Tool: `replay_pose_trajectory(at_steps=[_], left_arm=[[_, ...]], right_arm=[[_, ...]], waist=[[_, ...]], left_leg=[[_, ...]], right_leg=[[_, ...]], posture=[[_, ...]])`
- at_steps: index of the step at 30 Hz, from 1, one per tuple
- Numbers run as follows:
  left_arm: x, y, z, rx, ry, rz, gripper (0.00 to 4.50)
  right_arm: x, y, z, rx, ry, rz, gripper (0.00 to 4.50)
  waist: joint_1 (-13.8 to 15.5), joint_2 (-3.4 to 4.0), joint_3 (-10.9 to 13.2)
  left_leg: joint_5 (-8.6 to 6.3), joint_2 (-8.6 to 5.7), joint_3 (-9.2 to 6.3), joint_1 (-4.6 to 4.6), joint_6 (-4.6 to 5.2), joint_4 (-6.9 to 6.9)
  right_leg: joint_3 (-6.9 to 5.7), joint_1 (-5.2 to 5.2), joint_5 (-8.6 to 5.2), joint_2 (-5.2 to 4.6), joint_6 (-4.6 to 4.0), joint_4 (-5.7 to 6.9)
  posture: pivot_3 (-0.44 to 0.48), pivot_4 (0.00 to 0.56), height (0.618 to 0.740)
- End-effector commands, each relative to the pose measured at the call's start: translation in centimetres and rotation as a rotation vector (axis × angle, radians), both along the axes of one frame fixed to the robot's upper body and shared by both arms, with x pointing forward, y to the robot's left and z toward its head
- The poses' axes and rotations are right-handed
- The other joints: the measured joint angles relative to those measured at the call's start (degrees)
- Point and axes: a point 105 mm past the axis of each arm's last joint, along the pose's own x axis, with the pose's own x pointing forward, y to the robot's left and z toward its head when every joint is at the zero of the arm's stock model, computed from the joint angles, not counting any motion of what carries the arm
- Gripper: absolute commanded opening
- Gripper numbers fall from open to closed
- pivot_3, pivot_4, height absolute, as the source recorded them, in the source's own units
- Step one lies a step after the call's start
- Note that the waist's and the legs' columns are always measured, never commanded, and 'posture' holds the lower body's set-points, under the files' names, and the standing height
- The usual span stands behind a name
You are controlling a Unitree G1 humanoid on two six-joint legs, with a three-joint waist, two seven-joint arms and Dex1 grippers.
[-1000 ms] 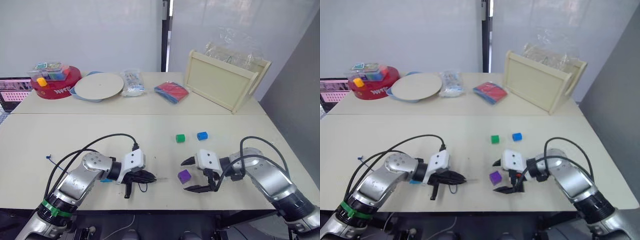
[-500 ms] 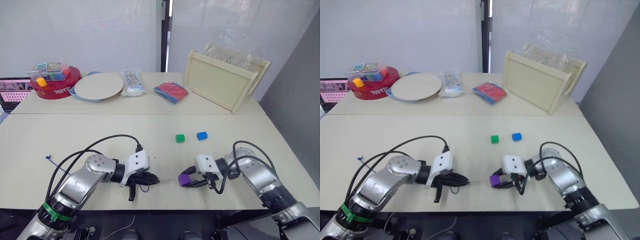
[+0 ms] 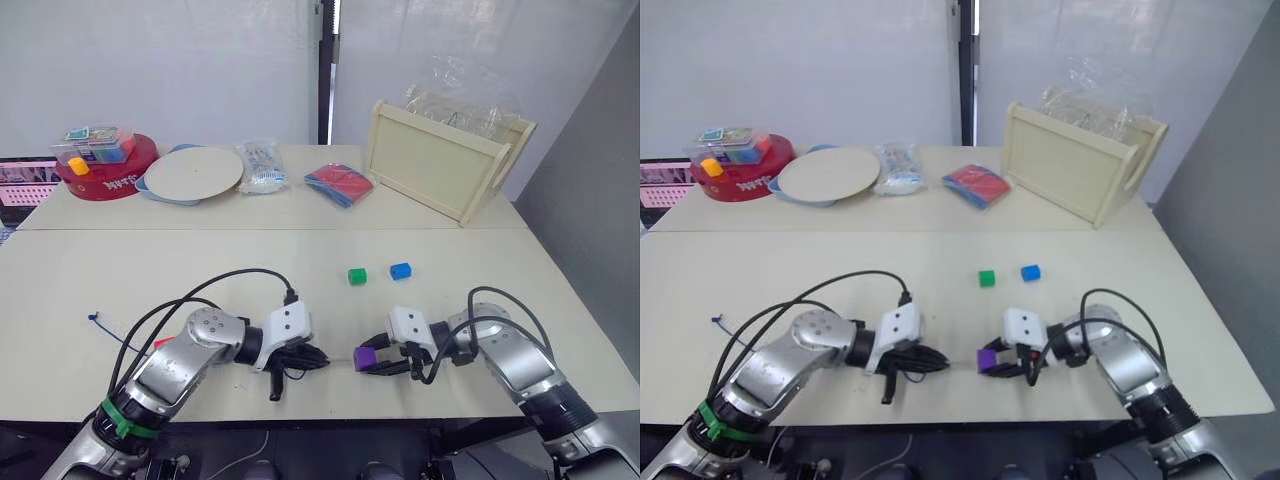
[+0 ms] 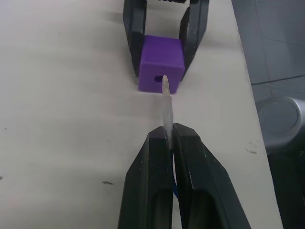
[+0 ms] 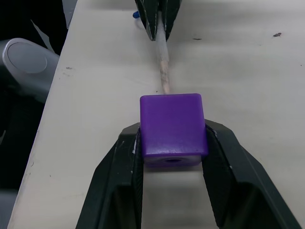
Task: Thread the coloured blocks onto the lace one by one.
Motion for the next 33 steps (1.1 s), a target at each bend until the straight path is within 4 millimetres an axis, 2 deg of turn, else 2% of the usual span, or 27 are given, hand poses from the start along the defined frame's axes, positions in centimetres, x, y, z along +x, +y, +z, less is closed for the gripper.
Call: replay_pose_trajectory(at_steps=[1,7,16,23,28,31,33], left_arm=[[0.0,-0.5,0.5,-0.005,-0.032,-0.024,0.00],[0.1,-0.6,0.4,0.004,-0.027,-0.032,0.00],[0.4,-2.0,0.7,-0.027,-0.033,-0.050,0.00],[0.8,-2.8,-0.7,-0.007,-0.038,-0.066,0.00],[0.4,-4.2,-0.7,-0.032,-0.026,-0.115,0.00],[0.8,-3.5,-1.6,0.004,-0.004,-0.089,0.00],[1.4,-2.1,-2.1,0.053,-0.025,-0.060,0.71]], right_arm=[[-0.5,0.8,0.6,0.024,-0.021,0.026,1.16],[-0.4,1.0,0.8,0.026,-0.026,0.022,1.16],[-0.2,1.9,0.6,0.006,-0.028,-0.020,1.16],[-0.8,3.0,0.2,-0.004,0.004,-0.029,1.16],[-0.5,3.5,0.0,-0.011,0.003,-0.049,1.16],[-0.5,3.5,-0.2,-0.025,0.001,-0.052,1.16],[-0.5,3.3,-0.5,-0.038,0.001,-0.057,1.16]], waist=[[0.0,0.00,0.0],[0.2,0.00,0.0],[0.3,0.00,0.0],[0.2,0.00,0.0],[0.3,-0.01,0.0],[0.3,-0.01,0.0],[0.1,-0.01,0.0]], left_leg=[[0.00,0.00,0.00,0.00,0.00,0.00],[0.00,-0.01,0.00,-0.03,0.00,0.02],[0.00,-0.03,0.00,-0.06,0.00,0.07],[0.00,-0.02,-0.01,-0.05,0.00,0.08],[0.00,-0.04,-0.01,0.03,0.00,0.10],[0.00,-0.04,-0.01,0.29,0.00,0.12],[-0.02,-0.03,-0.03,0.53,0.02,0.10]], right_leg=[[0.00,0.00,0.00,0.00,0.00,0.00],[0.00,0.00,0.00,-0.01,0.00,0.00],[-0.01,0.00,0.00,-0.02,0.00,0.00],[-0.01,-0.01,0.00,-0.01,0.00,0.01],[-0.01,0.08,0.00,-0.01,0.00,0.02],[-0.01,0.34,0.00,-0.02,0.01,0.00],[-0.04,0.61,-0.01,-0.01,0.01,-0.08]], posture=[[0.000,0.150,0.740],[0.000,0.150,0.740],[0.000,0.150,0.740],[0.000,0.150,0.740],[0.000,0.150,0.740],[0.000,0.150,0.740],[0.000,0.150,0.740]])
